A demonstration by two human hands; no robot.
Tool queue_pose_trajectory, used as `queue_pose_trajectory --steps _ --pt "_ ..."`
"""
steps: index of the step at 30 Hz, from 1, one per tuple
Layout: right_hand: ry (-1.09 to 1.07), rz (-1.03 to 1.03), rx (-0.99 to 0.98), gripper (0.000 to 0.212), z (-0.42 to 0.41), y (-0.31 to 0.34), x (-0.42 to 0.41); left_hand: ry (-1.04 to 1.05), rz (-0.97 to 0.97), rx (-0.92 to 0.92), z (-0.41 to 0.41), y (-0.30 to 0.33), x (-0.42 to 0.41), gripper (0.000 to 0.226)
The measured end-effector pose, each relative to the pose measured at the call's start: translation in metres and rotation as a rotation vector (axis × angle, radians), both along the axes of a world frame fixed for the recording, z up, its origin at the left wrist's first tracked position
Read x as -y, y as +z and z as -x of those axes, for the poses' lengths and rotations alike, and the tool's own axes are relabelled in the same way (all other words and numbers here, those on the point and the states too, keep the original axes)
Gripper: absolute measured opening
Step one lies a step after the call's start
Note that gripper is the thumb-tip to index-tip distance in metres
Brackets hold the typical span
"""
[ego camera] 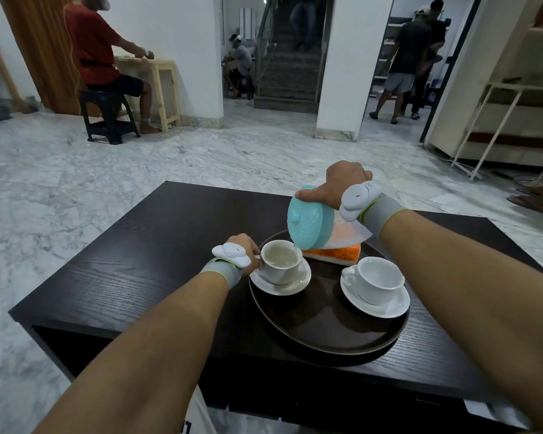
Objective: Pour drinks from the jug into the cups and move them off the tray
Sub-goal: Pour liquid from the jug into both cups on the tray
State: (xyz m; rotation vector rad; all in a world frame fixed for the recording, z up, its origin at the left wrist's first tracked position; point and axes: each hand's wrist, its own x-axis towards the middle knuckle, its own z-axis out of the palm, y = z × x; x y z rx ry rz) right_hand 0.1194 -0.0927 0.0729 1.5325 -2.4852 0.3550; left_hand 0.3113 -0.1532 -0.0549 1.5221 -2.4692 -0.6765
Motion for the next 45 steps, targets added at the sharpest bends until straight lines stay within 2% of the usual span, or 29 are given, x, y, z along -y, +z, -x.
queue_pose_trajectory --steps 33,37,45 --pt "-0.008 -0.01 0.017 0.067 0.0 0.003 0.001 0.002 -0.008 -0.006 0.0 0.001 0.0 0.027" --pt "-0.02 -0.011 0.071 0.07 0.002 0.004 0.0 0.007 -0.009 0.01 0.0 0.002 -0.001 0.027" --pt "-0.016 0.052 0.307 0.066 0.016 0.006 -0.015 0.018 0.0 0.024 0.0 0.003 0.0 0.025"
